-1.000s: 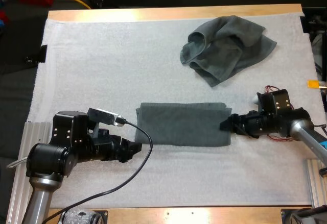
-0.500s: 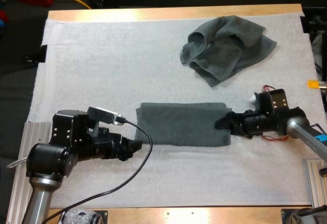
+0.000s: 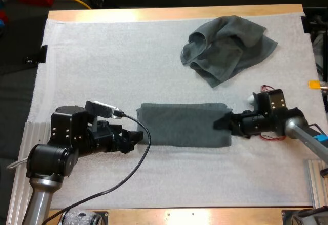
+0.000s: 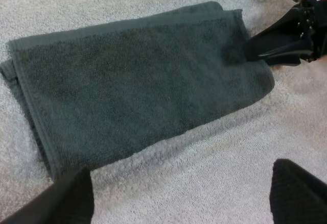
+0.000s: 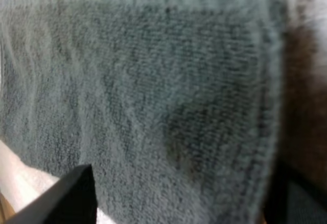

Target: Pick towel from pile, fold and stack

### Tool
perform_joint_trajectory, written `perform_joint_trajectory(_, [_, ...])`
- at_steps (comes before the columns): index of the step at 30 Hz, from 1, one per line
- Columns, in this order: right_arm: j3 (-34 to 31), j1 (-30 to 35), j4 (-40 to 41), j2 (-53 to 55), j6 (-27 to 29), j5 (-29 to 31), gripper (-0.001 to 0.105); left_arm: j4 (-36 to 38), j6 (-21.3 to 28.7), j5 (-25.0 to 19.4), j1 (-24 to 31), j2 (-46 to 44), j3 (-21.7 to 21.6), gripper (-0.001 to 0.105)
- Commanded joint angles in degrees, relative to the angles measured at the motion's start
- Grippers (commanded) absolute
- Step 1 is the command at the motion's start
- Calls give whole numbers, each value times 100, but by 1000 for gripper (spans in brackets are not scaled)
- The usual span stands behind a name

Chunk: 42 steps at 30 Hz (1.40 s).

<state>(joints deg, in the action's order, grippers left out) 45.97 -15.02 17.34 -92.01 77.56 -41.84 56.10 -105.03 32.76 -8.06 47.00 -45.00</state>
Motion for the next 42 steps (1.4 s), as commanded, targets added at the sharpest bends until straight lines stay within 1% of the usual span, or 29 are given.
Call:
perform_joint_trajectory(1, [2,-54,-30,-100,-25,-55,67,-110,-43,45,-24,-37,-40,69])
perform_joint_trajectory(3, [2,-72,-82,-178,-148,-69,67,-113,-46,45,-24,-37,-40,69])
perform_joint_trajectory(5, [2,-82,-146,-248,-274,-80,59,-113,-46,45,-24,-37,-40,69])
perform_joint_trajectory(7, [2,-81,-208,-308,-419,-80,43,-113,-46,45,-24,-37,-40,69])
perform_joint_trajectory(8, [2,-81,-210,-308,-441,-80,39,-113,-46,45,-24,-37,-40,69])
perform_joint_trajectory(10, [2,-81,-209,-307,-441,-69,27,-113,-46,45,-24,-37,-40,69])
perform_joint_trajectory(13, [2,-81,-209,-307,-451,-69,12,-113,-46,45,-24,-37,-40,69])
perform_joint_trajectory(16, [2,-100,-209,-306,-451,-69,0,-113,-46,45,-24,-37,-40,69])
perform_joint_trajectory(20, [2,-135,-198,-188,-401,75,2,-113,-46,45,-24,-37,-40,69])
perform_joint_trajectory(23, [2,-135,-165,-2,-360,372,2,-113,-46,45,-24,-37,-40,69])
perform_joint_trajectory(26, [40,-135,26,274,-216,870,2,-113,-46,45,-24,-37,-40,69])
perform_joint_trajectory(28, [180,-135,560,414,106,1286,2,-113,-46,45,-24,-37,-40,69])
perform_joint_trajectory(32, [543,-135,1526,468,652,1762,2,-113,-46,45,-24,-37,-40,69])
perform_joint_trajectory(34, [816,-135,2106,468,917,2247,2,-113,-46,45,-24,-37,-40,69])
perform_joint_trajectory(38, [1222,-135,2824,468,1313,2957,2,-84,-46,45,-24,-37,-40,69])
perform_joint_trajectory(40, [1482,-135,3207,468,1520,3432,2,-76,-46,45,-24,-37,-40,69])
perform_joint_trajectory(41, [1530,-135,3318,468,1563,3539,2,-76,-46,45,-24,-37,-40,69])
perform_joint_trajectory(42, [1649,-135,3498,468,1664,3812,2,-76,-46,45,-24,-37,-40,69])
